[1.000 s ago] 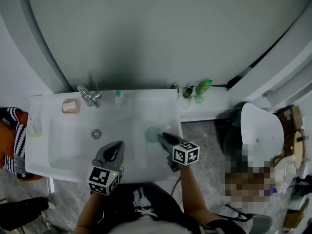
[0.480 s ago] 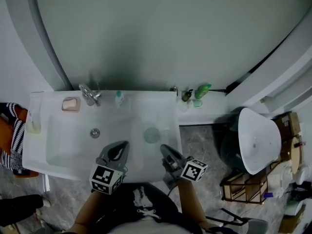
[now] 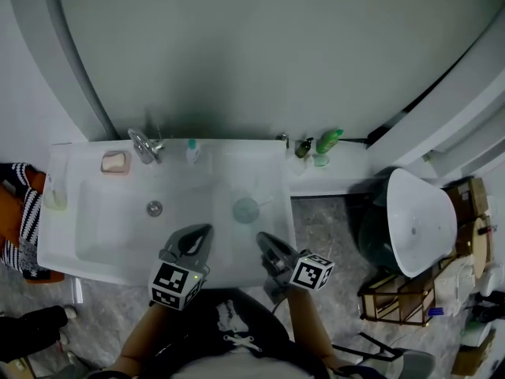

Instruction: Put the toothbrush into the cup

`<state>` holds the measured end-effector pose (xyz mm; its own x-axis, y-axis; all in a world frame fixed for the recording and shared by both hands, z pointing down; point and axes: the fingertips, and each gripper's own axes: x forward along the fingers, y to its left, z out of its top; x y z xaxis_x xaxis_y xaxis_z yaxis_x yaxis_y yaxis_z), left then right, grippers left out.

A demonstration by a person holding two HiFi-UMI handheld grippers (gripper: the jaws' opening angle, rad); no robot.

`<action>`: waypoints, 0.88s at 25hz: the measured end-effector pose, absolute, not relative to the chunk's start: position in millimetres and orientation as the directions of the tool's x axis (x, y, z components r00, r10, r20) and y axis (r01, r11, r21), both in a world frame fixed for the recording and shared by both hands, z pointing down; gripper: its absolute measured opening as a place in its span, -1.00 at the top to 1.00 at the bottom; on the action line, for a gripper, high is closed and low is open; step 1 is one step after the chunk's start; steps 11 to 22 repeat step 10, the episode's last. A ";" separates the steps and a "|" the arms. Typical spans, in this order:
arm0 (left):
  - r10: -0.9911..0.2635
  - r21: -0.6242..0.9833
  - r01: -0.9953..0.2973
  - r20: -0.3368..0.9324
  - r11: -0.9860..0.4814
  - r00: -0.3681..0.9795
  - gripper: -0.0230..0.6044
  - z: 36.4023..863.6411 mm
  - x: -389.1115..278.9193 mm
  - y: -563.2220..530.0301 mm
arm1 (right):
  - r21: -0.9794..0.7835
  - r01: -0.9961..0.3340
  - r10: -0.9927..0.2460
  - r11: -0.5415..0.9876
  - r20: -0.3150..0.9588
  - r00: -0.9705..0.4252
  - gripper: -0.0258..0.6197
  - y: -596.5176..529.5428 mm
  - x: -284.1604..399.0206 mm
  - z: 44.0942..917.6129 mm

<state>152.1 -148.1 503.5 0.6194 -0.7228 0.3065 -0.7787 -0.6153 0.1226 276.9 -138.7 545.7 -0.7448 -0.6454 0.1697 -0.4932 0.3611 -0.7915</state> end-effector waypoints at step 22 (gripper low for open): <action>-0.691 0.057 -0.752 0.355 -0.657 0.630 0.93 512.3 169.9 -141.2 | -0.790 -0.497 -0.637 0.359 0.182 -0.749 0.92 -134.8 279.3 550.7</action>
